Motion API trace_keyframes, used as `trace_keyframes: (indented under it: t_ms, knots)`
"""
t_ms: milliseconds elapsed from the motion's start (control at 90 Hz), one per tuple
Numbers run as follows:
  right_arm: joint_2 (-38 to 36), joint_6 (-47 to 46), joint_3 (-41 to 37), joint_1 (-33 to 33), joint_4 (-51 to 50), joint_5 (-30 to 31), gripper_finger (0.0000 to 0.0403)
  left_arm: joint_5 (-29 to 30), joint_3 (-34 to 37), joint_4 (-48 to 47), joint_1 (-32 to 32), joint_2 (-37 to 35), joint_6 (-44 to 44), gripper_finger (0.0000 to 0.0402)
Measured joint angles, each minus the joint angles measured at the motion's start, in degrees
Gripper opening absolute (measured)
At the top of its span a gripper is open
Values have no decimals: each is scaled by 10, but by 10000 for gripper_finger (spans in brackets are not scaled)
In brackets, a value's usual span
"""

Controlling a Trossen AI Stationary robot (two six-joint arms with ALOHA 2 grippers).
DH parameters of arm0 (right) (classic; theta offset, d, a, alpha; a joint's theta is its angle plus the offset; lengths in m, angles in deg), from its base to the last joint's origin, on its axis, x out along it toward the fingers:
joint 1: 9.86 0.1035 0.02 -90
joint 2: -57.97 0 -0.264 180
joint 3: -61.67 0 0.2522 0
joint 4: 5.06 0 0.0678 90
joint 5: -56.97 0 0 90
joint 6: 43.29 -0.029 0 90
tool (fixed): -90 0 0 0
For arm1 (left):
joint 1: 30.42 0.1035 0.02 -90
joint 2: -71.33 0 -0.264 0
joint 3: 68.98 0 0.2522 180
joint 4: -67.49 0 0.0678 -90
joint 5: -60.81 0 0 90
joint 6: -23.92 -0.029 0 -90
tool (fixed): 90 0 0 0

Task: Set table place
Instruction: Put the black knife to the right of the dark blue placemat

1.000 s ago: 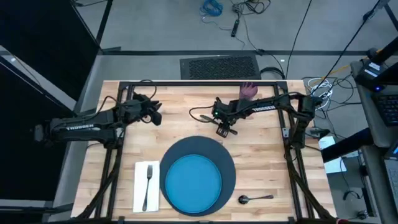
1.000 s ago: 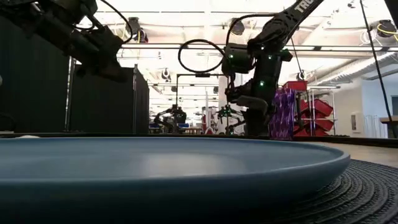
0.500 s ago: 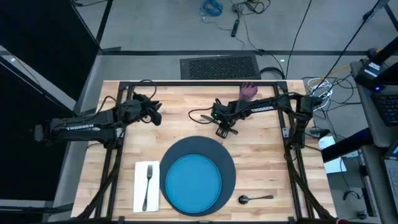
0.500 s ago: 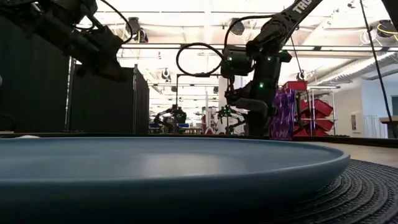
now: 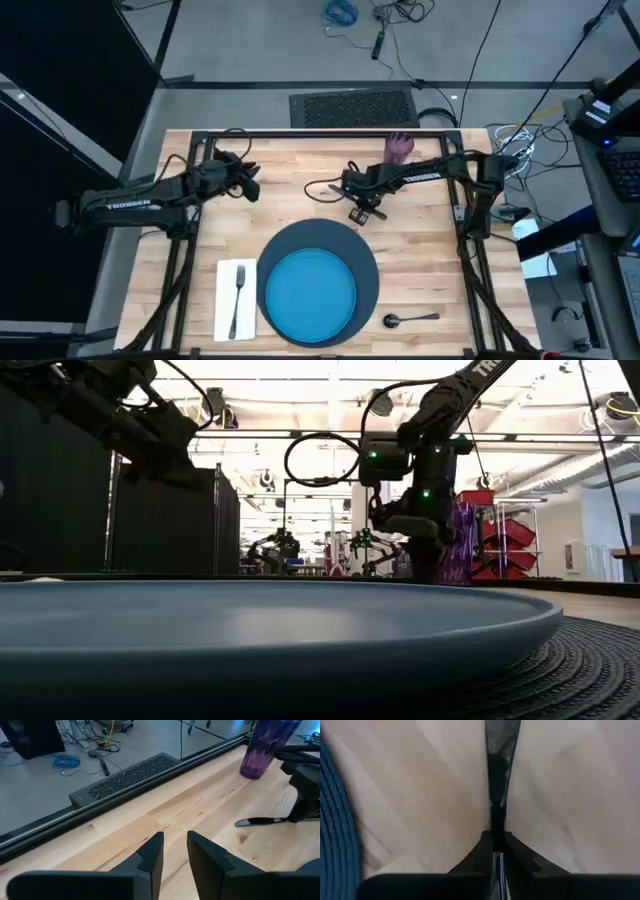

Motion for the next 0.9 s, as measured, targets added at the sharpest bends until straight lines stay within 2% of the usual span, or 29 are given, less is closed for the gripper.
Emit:
trace_keyframes:
  t_ms: [344,667,900]
  knots:
    - [-1,-153,-1,68,-59,-6,12,-13,0,0,0,0,0,72]
    - [-33,-275,-5,154,-60,-32,11,-24,0,0,0,0,0,72]
    - [-33,-360,-4,217,-56,-14,0,-27,0,8,0,0,-8,72]
